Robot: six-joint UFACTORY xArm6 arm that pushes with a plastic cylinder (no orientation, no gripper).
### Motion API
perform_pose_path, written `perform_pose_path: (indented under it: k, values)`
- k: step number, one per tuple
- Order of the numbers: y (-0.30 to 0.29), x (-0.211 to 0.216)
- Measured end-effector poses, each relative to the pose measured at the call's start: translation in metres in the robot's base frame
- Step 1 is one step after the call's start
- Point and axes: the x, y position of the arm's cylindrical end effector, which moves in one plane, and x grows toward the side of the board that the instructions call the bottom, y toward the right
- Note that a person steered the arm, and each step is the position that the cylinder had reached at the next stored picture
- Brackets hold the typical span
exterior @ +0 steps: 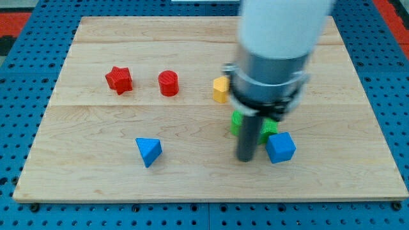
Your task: Push the red blocks towards the top left side
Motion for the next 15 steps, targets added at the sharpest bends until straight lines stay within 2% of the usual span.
perform_pose_path:
  k: [1,2,3,4,5,7,8,9,11,12,15]
  values:
    - [-0.089,-0.031]
    - [-0.123,-0.064]
    - [-0.123,-0.115]
    - [-0.133,-0.135]
    - [-0.141,-0.135]
    - [-0.214,-0.154]
    - [-0.190,-0.135]
    - [-0.100,-0.136]
    - [-0.063,-0.124]
    - [-0.014,-0.133]
    - [-0.071,-0.156]
